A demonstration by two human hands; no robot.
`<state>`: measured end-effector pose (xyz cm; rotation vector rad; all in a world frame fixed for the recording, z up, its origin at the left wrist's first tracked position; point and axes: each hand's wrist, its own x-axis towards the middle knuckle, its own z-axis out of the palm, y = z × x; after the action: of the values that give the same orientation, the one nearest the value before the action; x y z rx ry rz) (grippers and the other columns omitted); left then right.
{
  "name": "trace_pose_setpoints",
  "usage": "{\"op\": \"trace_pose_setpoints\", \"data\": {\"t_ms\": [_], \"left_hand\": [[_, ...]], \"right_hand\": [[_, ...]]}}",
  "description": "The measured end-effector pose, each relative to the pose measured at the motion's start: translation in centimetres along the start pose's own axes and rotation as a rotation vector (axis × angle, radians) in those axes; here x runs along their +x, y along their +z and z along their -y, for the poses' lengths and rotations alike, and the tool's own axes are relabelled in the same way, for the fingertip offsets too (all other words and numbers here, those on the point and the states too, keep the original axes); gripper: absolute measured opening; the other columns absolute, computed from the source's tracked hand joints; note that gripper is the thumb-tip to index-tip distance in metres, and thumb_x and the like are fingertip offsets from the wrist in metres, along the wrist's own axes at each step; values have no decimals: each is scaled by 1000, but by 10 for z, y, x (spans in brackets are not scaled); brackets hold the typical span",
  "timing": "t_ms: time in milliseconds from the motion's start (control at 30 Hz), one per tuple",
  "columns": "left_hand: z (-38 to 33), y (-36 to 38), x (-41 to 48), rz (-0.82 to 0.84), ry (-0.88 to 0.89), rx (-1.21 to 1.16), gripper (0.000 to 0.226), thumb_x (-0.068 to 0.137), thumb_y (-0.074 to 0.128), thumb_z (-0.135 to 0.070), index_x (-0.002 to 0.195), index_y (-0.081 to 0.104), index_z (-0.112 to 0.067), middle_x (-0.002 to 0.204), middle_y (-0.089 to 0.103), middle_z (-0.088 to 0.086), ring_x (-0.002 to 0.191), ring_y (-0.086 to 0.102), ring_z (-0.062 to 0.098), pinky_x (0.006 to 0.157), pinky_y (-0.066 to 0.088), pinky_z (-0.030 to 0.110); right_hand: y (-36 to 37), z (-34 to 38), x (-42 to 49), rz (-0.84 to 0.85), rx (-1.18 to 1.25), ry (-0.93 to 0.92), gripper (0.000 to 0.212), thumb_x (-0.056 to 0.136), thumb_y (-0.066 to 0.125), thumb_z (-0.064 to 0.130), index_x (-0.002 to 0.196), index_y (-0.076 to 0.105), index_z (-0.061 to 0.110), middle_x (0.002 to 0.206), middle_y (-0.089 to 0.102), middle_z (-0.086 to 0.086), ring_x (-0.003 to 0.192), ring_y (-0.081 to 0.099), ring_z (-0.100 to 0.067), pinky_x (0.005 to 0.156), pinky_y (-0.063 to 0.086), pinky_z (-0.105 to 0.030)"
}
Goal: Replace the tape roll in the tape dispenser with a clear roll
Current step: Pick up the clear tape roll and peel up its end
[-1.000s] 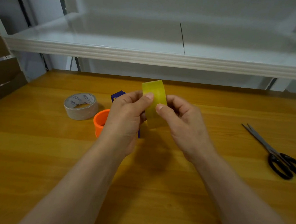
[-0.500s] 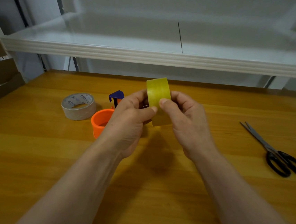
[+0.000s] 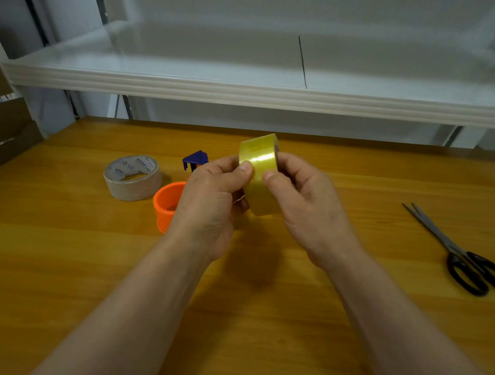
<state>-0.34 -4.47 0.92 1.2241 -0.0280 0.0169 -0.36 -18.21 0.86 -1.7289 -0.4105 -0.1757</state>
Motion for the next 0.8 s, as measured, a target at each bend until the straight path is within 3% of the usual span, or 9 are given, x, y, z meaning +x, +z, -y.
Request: {"op": "trace_pose_setpoints", "data": {"t_ms": [100,233,300,467,567,667,800], "left_hand": [[-5,-2,0,-27,10,-32,30,101,51,-16,118,67,2,108,70,24,94,65,36,76,54,37],[-7,-3,-2,19,88,7,26,99,53,-14,115,70,-1,113,72,26,105,67,40,94,52,50],[-5,-2,-3,70,121,43,25,99,53,-8,117,70,-6,112,74,20,106,69,35,94,54,46],[-2,2,-6,168,188,112,35,92,56,4,122,67,-10,113,74,12,104,70,21,86,55,27],[-2,4,-7,173,185,113,38,91,55,9,122,66,-10,112,73,11,103,69,18,83,53,23],[-1,5,-6,145,148,62,35,93,54,7,121,67,-9,116,73,16,108,69,25,88,56,29],[1,4,-4,67,75,5,34,91,57,-7,122,69,-8,123,68,24,115,63,39,98,47,52]], "right_hand": [[4,0,-2,32,-27,-22,25,98,55,26,119,70,25,108,74,-2,96,72,-23,82,62,-48],[5,0,-2,-12,14,-31,21,100,57,19,112,71,30,102,76,-4,94,71,-28,81,59,-53],[3,-2,-1,-38,38,-23,22,100,56,18,112,72,27,103,76,-4,96,70,-27,83,59,-51],[-1,-1,2,-73,79,-12,26,98,53,18,113,74,19,104,77,0,96,70,-10,80,58,-23],[-1,-1,2,-88,96,-3,25,99,52,17,110,75,18,102,77,-4,96,70,-17,78,57,-28],[-1,-1,1,-102,89,-2,24,98,53,21,107,75,22,101,77,-6,97,69,-23,79,59,-39],[1,0,0,-82,74,11,23,98,54,22,109,74,25,99,77,-2,94,72,-22,77,62,-39]]}}
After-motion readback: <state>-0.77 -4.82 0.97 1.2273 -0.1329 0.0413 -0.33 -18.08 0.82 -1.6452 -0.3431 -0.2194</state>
